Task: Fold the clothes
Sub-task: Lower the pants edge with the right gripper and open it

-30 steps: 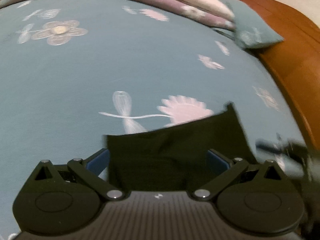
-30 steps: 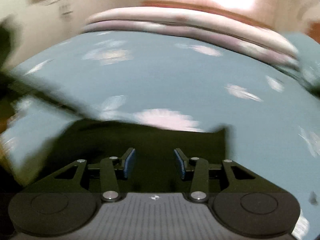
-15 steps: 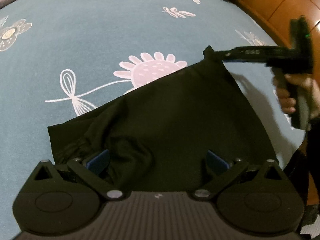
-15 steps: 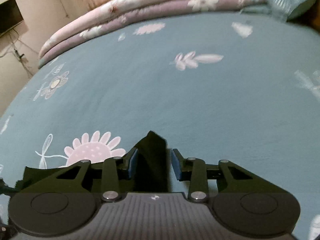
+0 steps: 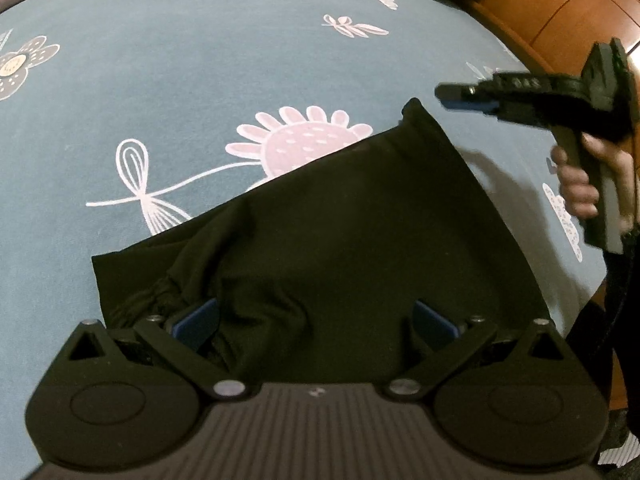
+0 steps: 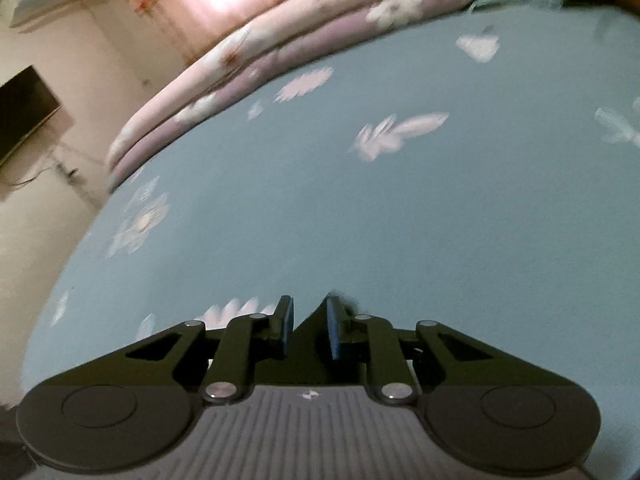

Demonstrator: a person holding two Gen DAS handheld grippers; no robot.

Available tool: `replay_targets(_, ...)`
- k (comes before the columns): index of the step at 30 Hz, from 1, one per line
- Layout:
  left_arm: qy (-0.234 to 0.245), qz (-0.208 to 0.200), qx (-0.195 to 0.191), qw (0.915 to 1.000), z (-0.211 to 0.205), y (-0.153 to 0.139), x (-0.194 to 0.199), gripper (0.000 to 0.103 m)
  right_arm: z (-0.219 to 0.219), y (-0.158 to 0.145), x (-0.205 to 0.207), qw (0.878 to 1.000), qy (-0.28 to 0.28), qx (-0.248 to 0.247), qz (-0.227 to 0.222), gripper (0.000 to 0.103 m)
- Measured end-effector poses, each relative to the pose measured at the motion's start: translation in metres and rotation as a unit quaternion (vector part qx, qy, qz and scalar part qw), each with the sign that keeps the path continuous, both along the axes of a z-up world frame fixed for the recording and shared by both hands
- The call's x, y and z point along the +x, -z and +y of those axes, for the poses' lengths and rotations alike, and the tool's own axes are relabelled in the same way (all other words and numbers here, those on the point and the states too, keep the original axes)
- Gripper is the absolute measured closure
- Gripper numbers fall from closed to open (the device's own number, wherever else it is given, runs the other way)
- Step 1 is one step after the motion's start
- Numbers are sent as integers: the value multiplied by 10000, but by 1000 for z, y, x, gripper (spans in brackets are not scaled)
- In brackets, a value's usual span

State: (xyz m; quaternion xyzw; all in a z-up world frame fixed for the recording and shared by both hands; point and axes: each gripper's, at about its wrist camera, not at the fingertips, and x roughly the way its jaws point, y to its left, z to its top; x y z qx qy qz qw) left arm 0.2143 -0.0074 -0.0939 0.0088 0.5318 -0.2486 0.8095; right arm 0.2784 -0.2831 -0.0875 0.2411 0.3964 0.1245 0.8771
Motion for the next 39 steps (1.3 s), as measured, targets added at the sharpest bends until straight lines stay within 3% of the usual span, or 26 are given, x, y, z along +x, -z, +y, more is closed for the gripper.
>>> replay_targets(8,-1,9,-65,10000,3,-5,-3,1,9,-1,5,9987,420,-280,53,78)
replay_targets(13,-151,-85,-233,9996,23,-19,-9,1,32,-18,-17,9967,310,-755,17,67)
replay_targets(16,-533,-248,-307,9978,50,-30,-11,1,64,-34,-39,9934,-4,-1145,-57,52)
replay_targets(24,-1918,-175,-555,9797,123,-29,-1,1,193,-54,-66,9685,-1550,-1859,-585,49)
replay_targets(31,-2203,-228,-692,9727,144,-28,0,1,287,-45,-103,9301,-2685,-2251,-1102,49)
replay_targets(33,-2244,-237,-821,9707,150,-29,0,1,305,-35,-109,9208,-2951,-2338,-1015,49)
replay_targets(35,-2276,-243,-879,9695,153,-29,0,1,315,-20,-110,9216,-3121,-2215,-648,47)
replay_targets(39,-2267,-256,-935,9691,154,-31,-1,1,318,-22,-122,9206,-3017,-2330,-850,45)
